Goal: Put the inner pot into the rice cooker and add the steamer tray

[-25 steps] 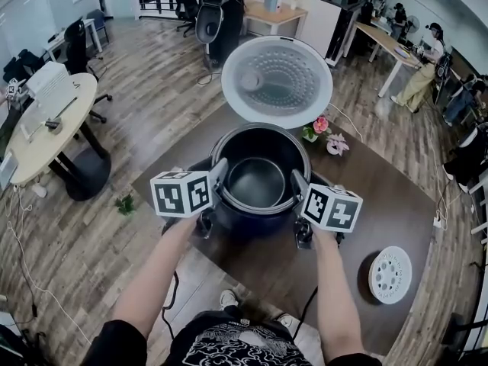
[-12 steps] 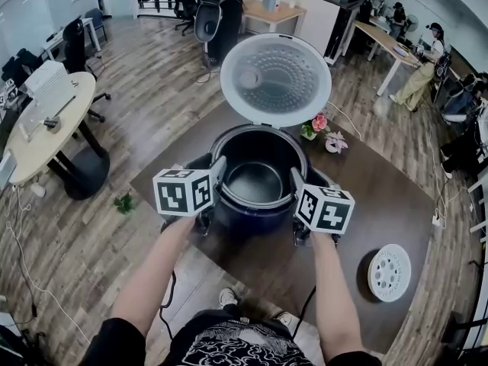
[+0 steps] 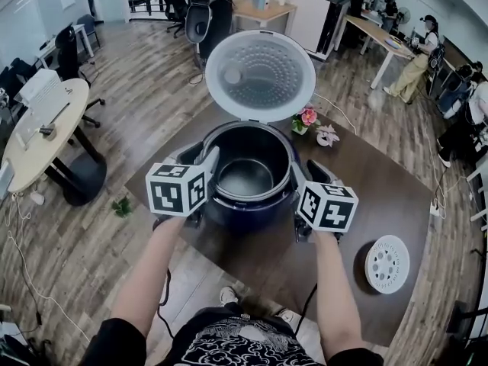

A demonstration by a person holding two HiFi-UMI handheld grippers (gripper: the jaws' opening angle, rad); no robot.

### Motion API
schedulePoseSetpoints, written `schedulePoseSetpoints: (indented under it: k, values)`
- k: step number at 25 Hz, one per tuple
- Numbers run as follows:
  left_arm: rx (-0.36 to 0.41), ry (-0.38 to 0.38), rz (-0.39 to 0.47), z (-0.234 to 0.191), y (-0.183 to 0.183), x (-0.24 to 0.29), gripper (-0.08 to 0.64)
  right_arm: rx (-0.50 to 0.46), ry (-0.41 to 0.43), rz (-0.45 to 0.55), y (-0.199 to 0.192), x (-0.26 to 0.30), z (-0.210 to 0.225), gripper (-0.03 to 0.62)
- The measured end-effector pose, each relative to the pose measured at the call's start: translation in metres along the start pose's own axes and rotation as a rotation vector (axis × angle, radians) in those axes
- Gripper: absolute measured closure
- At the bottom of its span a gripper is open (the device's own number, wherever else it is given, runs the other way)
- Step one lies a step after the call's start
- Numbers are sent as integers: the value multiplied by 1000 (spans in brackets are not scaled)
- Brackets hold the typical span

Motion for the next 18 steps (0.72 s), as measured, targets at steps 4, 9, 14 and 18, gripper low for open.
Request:
schedulePoseSetpoints:
  k: [4, 9, 14, 18]
  values:
    - [30, -43, 23, 23, 13, 3, 411, -3, -20, 25, -1, -18, 14, 426]
    - [61, -109, 22, 60, 19, 13, 385, 4, -59, 50, -4, -45, 39, 416]
    - [101, -184, 11, 113, 23, 31, 379, 19, -118, 67, -14, -81, 73, 380]
    - [116, -253, -9, 159, 20, 44, 362, 67, -175, 81, -27, -118, 105, 359]
Point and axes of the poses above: the fingertips, and each gripper's own axes: x forward along the fingers, z to its right, y out of its top, the point moved 8 cm from there along -x, backward along the fingers, and after that the axes turned 5 degrees about -z, right-handed, at the moved point
